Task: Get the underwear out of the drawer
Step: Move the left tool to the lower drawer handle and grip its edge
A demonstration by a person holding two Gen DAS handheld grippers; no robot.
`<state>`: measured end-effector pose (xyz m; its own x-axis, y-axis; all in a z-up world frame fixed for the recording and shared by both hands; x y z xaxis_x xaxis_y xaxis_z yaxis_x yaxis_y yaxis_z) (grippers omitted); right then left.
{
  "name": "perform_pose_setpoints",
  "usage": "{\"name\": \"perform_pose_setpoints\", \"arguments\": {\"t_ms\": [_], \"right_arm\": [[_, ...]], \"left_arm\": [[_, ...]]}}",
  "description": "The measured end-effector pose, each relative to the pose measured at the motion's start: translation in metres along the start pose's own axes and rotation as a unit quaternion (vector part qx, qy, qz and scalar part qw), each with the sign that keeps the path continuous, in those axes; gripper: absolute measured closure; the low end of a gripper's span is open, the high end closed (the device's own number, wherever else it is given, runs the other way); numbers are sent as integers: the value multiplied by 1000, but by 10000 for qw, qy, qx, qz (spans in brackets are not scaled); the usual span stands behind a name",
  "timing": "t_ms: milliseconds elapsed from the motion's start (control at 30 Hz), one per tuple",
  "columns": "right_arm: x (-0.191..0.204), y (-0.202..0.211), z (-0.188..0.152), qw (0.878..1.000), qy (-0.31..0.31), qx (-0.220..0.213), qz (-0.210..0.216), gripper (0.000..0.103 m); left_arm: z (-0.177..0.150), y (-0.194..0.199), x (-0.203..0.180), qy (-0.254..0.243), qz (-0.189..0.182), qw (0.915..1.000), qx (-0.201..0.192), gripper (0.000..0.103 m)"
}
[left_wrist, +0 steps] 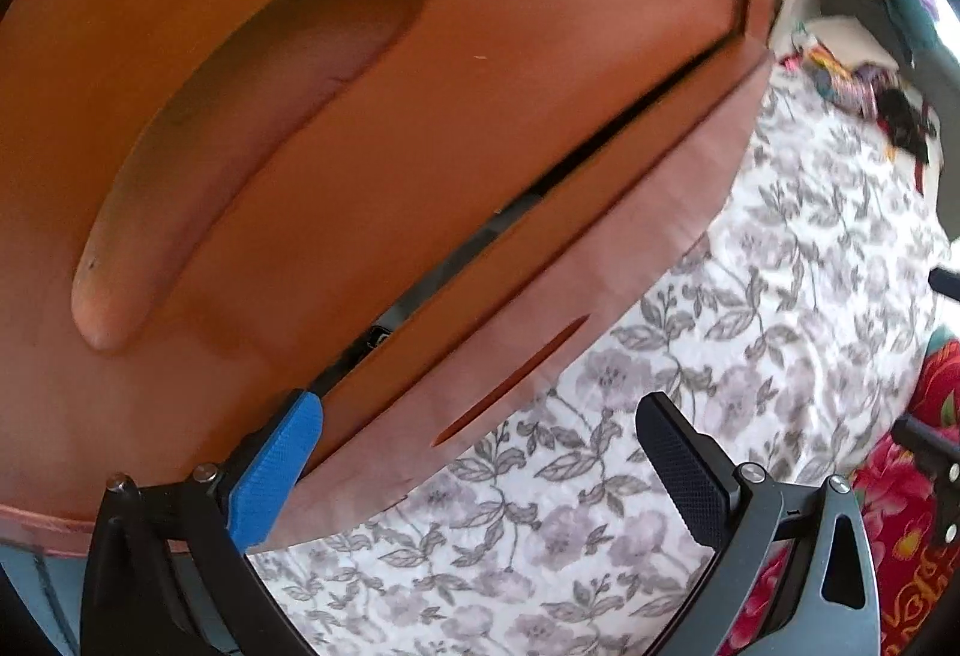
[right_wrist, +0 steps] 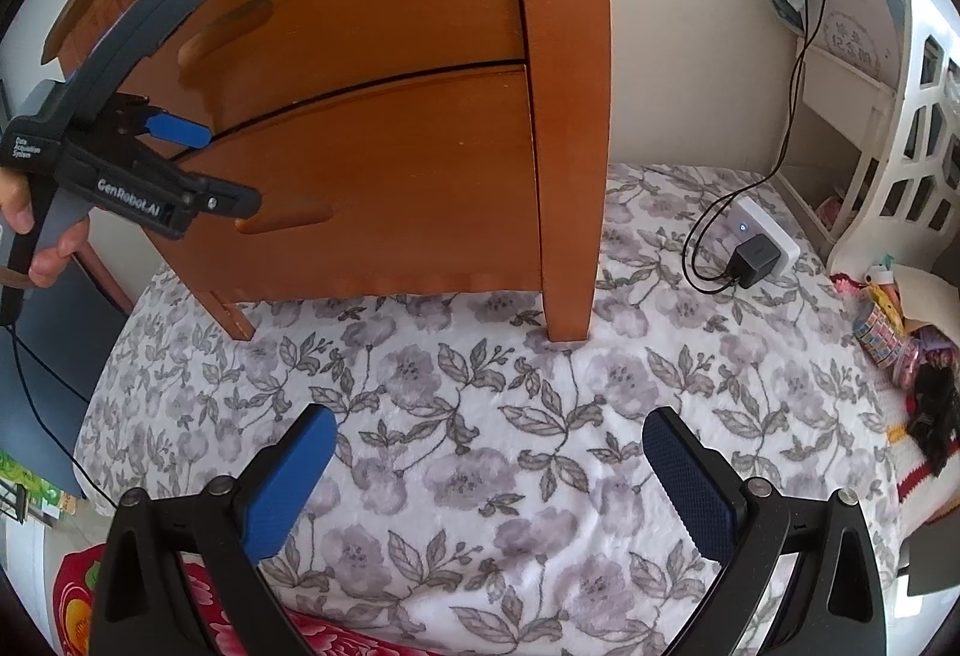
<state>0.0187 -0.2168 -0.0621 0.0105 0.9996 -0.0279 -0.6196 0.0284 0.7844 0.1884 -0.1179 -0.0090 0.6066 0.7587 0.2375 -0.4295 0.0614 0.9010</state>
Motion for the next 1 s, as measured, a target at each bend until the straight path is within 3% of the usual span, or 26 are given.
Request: {"name": "perform_pose_setpoints", "arguments": {"t_ms": [200, 333, 400, 467, 533, 600, 667, 700, 767, 800, 900, 967, 1000], "right_arm": [[-1, 1, 0, 10000, -41, -21, 33, 0], [-3, 1, -1, 9999, -115, -21, 62, 0], [-4, 2, -1, 9998, -158, -50, 68, 0], [-6, 2, -1, 9997, -204, -60, 87, 0], [-8, 2, -1, 9996, -254, -65, 112, 0], [-9, 2, -1, 9995, -272, -61, 127, 0], [-9, 2, -1, 9996, -261, -71, 129, 0], [-9, 2, -1, 9996, -251, -82, 130, 0], [-8, 3, -1, 9996, -234, -102, 123, 0], [-8, 3, -1, 9996, -230, -108, 123, 0], [-8, 3, -1, 9996, -230, -109, 126, 0], [-8, 4, -1, 9996, -231, -107, 121, 0], [-8, 4, -1, 9996, -229, -109, 124, 0]], "left_arm": [[0, 3, 3, 115, -135, 9998, -128, 0], [1, 1, -1, 222, 69, 9992, -338, 0], [1, 5, 4, 621, -25, 9969, -491, 0], [-7, 14, 18, 1560, -301, 9835, -868, 0], [-19, 20, 33, 2428, -513, 9618, -1159, 0], [-33, 21, 49, 3354, -799, 9300, -1272, 0], [-51, 15, 64, 4302, -1456, 8810, -1322, 0], [-61, 7, 71, 4752, -1852, 8502, -1306, 0], [-71, -3, 78, 5262, -2197, 8099, -1376, 0], [-75, -7, 81, 5420, -2275, 7965, -1414, 0], [-84, -23, 85, 5956, -2874, 7333, -1579, 0], [-89, -34, 85, 6206, -3164, 7003, -1560, 0], [-91, -38, 85, 6309, -3227, 6884, -1549, 0]]}}
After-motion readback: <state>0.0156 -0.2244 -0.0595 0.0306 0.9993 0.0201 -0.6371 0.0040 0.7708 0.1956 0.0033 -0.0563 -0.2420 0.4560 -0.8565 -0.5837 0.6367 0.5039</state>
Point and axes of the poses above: each gripper's, at about its wrist camera, not at the fingertips, and y roughly against the way its jaws point, x to its left, z to its top, the point moved 2 cm from there along -y, roughly the way its jaws point, and after that the axes turned 12 degrees about y, right-handed, at the moved point
